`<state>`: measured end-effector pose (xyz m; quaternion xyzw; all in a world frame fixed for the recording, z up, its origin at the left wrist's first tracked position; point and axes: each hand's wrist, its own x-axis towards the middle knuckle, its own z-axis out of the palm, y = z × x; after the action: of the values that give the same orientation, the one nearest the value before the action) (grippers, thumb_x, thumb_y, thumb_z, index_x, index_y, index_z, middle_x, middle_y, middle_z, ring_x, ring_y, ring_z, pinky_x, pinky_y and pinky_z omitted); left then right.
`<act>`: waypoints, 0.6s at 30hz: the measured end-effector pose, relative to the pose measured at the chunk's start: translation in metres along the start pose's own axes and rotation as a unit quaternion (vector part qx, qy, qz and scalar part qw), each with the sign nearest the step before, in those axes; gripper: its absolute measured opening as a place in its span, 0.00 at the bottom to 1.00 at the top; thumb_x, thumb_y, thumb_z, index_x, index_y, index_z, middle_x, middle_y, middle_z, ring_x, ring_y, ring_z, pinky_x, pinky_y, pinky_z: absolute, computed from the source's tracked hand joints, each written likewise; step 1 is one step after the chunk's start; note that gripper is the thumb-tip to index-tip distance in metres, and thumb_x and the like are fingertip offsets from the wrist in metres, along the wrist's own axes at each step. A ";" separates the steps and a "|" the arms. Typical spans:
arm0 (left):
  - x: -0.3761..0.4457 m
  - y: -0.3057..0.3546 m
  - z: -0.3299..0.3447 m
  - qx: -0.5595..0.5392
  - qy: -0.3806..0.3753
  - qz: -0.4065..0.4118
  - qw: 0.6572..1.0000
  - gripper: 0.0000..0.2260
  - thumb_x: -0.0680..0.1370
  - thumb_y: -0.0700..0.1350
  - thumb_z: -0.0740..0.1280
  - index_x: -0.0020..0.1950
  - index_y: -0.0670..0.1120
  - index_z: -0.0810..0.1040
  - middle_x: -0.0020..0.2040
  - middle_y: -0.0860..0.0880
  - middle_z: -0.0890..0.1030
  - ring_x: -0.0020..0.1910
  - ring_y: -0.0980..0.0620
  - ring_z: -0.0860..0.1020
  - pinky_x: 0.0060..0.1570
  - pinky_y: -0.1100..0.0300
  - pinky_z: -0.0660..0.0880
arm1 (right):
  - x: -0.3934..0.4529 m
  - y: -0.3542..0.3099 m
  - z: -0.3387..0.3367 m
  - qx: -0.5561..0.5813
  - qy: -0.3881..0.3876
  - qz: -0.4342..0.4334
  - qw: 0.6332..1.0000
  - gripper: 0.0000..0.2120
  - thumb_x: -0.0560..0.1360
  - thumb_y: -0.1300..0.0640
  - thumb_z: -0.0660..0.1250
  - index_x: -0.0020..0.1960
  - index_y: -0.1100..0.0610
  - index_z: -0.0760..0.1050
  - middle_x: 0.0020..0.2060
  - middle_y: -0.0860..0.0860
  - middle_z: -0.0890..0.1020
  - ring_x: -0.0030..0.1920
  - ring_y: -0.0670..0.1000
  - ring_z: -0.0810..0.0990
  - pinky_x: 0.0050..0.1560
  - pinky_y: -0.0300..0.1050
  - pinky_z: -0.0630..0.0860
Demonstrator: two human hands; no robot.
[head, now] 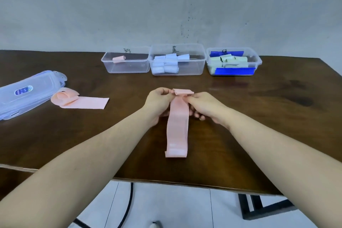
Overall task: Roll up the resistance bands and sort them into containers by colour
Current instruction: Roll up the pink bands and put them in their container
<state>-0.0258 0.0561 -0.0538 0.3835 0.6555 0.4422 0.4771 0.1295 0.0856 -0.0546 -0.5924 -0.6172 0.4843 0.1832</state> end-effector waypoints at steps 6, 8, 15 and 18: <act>0.051 -0.003 -0.006 0.133 -0.028 -0.020 0.991 0.08 0.81 0.49 0.66 0.57 0.48 0.79 0.48 0.48 0.80 0.42 0.53 0.80 0.33 0.62 0.79 | 0.033 -0.001 0.007 -0.053 0.035 0.019 0.998 0.14 0.80 0.46 0.66 0.45 0.56 0.80 0.30 0.51 0.81 0.24 0.46 0.72 0.23 0.38 0.68; 0.062 -0.001 -0.008 0.169 -0.035 -0.006 0.985 0.10 0.81 0.49 0.66 0.60 0.48 0.79 0.45 0.48 0.79 0.37 0.53 0.78 0.31 0.63 0.78 | 0.040 0.001 0.006 -0.064 0.058 0.019 0.996 0.12 0.78 0.46 0.69 0.46 0.55 0.79 0.30 0.50 0.81 0.24 0.46 0.72 0.23 0.39 0.69; 0.071 -0.004 -0.009 0.202 -0.039 0.028 0.978 0.11 0.80 0.48 0.68 0.61 0.50 0.74 0.47 0.48 0.80 0.36 0.53 0.79 0.30 0.64 0.78 | 0.043 0.007 0.003 -0.057 0.089 0.008 0.994 0.10 0.77 0.49 0.72 0.50 0.54 0.74 0.32 0.51 0.81 0.22 0.46 0.72 0.23 0.40 0.70; 0.058 -0.014 -0.014 0.254 -0.068 0.115 0.958 0.05 0.80 0.49 0.67 0.54 0.51 0.79 0.44 0.52 0.81 0.39 0.54 0.80 0.39 0.61 0.79 | 0.035 0.015 0.004 -0.062 0.088 -0.054 0.993 0.07 0.77 0.51 0.71 0.49 0.52 0.75 0.32 0.50 0.82 0.23 0.45 0.72 0.26 0.40 0.70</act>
<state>-0.0552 0.1024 -0.0810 0.5941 0.6636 0.2864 0.3531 0.1266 0.1135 -0.0804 -0.6088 -0.6585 0.3806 0.2256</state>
